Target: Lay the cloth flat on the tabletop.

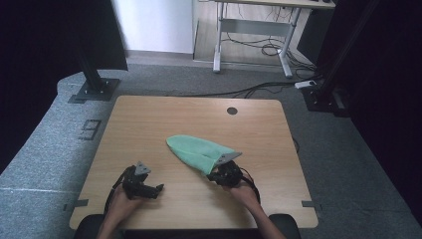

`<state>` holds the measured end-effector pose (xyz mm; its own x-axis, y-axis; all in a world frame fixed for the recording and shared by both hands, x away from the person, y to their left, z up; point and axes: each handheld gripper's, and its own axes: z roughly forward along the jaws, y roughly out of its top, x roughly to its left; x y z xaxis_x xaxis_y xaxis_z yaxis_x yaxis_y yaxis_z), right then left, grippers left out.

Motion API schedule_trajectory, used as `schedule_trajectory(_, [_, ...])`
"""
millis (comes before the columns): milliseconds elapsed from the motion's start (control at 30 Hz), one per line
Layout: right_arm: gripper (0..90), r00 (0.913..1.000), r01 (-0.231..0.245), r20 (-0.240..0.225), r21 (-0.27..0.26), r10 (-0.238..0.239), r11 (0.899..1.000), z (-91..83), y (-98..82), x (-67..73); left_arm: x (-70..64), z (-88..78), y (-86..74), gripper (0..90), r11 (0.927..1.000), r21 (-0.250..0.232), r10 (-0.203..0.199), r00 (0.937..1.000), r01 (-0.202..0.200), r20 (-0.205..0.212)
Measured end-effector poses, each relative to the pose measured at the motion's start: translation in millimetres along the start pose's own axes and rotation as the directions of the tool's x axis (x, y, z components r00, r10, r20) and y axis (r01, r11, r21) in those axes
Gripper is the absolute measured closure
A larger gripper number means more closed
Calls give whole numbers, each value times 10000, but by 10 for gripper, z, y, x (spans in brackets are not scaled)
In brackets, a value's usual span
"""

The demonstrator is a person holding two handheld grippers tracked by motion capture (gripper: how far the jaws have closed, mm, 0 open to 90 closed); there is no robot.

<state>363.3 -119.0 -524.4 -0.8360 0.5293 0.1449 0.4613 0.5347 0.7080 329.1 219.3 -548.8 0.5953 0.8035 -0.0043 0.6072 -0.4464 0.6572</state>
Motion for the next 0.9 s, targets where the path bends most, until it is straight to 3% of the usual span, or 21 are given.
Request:
schedule_trajectory(233, [839,9998,183,19,204,-184,9996,33,-51,95,-1,0,0,0,10000,-2,-6,10000,6,-4])
schedule_trajectory(467, [605,9996,-110,255,232,104,9997,-38,-79,34,-1,0,11,0,10000,78,-26,10000,26,0])
schedule_trajectory(600, [553,9980,-134,620,85,128,9999,-189,-110,-38,-14,-4,50,7,9995,302,-56,10000,57,-27])
schedule_trajectory(700, [555,9953,-464,849,-93,470,9989,-308,-141,-143,-35,-7,99,82,9996,295,8,10000,-9,29])
schedule_trajectory(733, [565,9926,-674,994,-210,692,9975,-367,-152,-221,-45,-8,123,108,9997,262,36,10000,-37,19])
schedule_trajectory(900, [569,9880,-786,1307,-347,825,9963,-436,-124,-360,-96,-30,292,153,9995,-155,264,9989,-259,384])
